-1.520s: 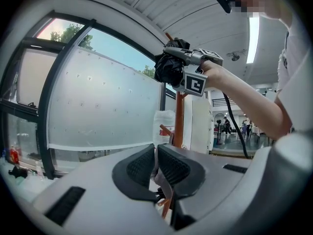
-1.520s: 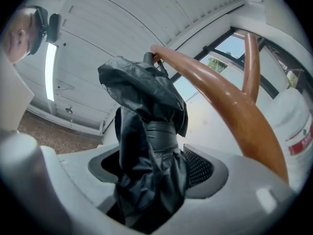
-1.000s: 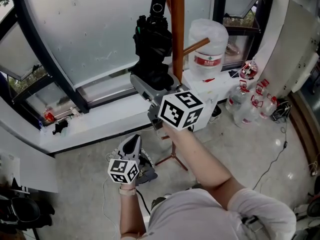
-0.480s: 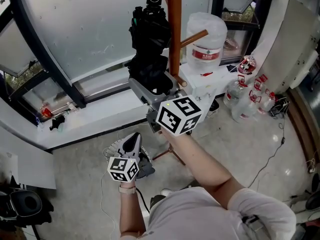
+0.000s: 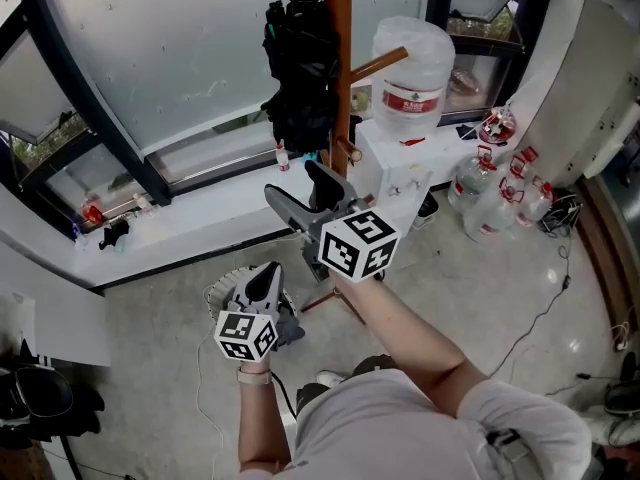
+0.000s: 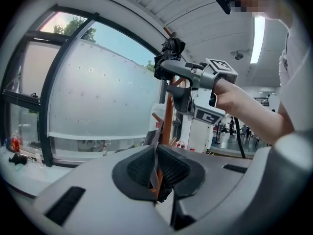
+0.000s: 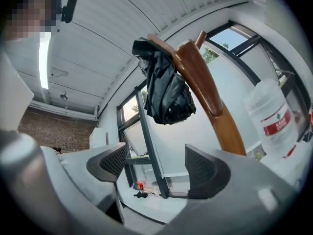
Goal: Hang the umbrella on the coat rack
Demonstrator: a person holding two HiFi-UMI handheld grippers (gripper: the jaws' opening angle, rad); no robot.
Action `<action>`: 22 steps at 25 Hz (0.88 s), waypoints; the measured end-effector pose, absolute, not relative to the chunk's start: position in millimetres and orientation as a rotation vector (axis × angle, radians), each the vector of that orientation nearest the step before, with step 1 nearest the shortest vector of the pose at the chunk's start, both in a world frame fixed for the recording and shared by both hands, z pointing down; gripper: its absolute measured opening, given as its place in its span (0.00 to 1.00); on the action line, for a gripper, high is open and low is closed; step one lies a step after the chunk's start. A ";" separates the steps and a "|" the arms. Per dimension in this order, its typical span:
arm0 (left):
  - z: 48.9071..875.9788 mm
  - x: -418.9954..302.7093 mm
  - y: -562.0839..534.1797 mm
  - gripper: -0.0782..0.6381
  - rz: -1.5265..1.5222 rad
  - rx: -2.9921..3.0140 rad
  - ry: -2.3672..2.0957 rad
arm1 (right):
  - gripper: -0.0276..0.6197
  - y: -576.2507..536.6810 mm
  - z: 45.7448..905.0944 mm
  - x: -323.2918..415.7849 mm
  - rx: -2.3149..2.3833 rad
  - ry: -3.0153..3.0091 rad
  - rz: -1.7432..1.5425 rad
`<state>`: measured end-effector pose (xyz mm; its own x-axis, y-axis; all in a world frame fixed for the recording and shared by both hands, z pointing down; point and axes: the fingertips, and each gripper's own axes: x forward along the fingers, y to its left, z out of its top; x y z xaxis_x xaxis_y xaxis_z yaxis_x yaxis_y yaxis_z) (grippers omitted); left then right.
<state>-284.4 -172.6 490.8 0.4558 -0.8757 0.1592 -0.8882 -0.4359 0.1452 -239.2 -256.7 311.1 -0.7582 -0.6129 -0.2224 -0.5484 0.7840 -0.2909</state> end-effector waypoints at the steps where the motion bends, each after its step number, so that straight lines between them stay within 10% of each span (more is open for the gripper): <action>1: 490.2 -279.2 -171.7 0.12 0.093 2.497 -1.536 | 0.60 -253.3 317.6 -235.7 -0.888 2.686 -0.302; 12: 487.6 -203.3 -167.9 0.12 0.158 2.535 -1.437 | 0.52 -224.3 378.8 -162.8 -0.883 2.807 -0.361; 22: 484.8 -112.8 -169.8 0.12 0.205 2.635 -1.273 | 0.25 -201.1 410.5 -47.9 -1.040 2.793 -0.339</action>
